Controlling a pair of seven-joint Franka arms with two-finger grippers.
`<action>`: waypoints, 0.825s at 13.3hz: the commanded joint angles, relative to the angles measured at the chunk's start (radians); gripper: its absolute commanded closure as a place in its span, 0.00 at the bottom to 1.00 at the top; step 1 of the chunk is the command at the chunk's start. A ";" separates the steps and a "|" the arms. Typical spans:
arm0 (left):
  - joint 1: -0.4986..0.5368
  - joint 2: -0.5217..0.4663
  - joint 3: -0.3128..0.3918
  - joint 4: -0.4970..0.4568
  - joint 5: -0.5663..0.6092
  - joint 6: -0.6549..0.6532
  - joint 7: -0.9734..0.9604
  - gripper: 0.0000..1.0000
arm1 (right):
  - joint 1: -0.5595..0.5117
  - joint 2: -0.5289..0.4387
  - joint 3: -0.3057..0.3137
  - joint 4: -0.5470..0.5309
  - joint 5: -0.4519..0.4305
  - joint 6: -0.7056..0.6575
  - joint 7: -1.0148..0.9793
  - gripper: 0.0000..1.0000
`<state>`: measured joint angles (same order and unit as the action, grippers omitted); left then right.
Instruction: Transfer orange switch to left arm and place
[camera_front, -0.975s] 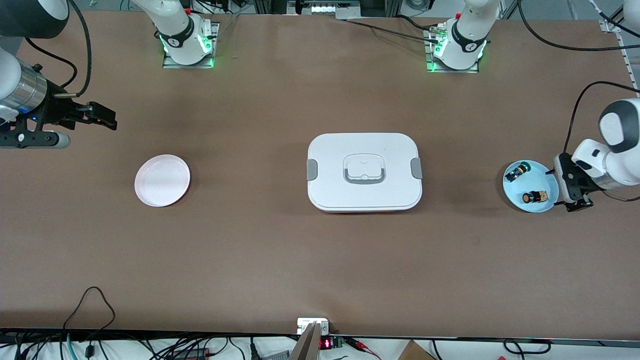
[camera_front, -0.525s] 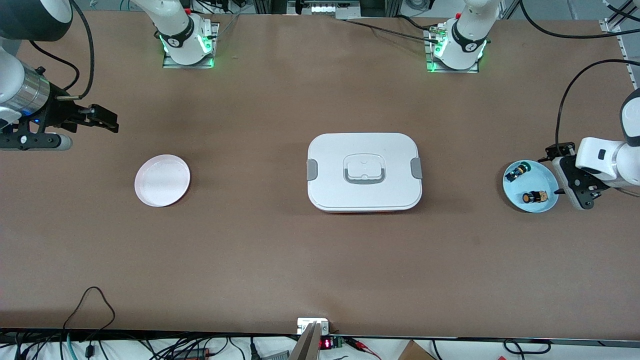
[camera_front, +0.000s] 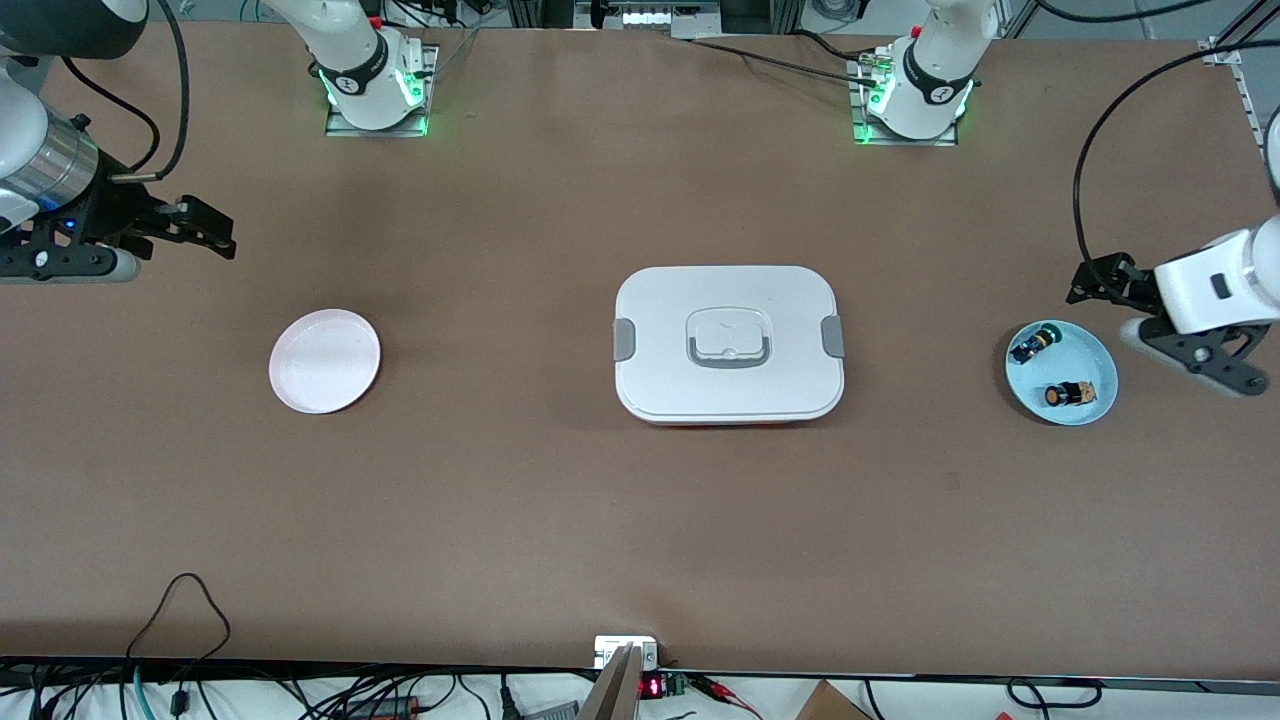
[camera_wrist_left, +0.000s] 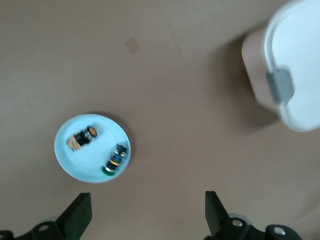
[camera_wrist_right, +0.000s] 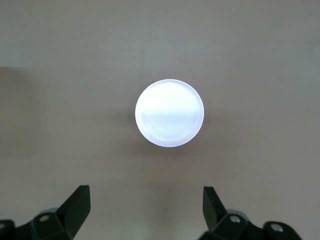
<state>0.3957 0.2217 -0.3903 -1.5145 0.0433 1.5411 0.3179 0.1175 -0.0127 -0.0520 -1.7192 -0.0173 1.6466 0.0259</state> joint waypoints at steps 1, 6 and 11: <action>-0.145 -0.103 0.186 -0.079 -0.053 0.051 -0.303 0.00 | -0.009 -0.015 0.004 -0.020 0.011 0.013 -0.049 0.00; -0.379 -0.266 0.408 -0.286 -0.051 0.223 -0.301 0.00 | -0.012 0.010 0.004 0.039 0.013 0.009 -0.041 0.00; -0.374 -0.257 0.413 -0.270 -0.051 0.191 -0.270 0.00 | -0.015 0.010 0.003 0.058 0.011 0.009 -0.046 0.00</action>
<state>0.0325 -0.0179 0.0093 -1.7662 0.0113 1.7357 0.0281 0.1149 -0.0104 -0.0530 -1.6864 -0.0173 1.6594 -0.0007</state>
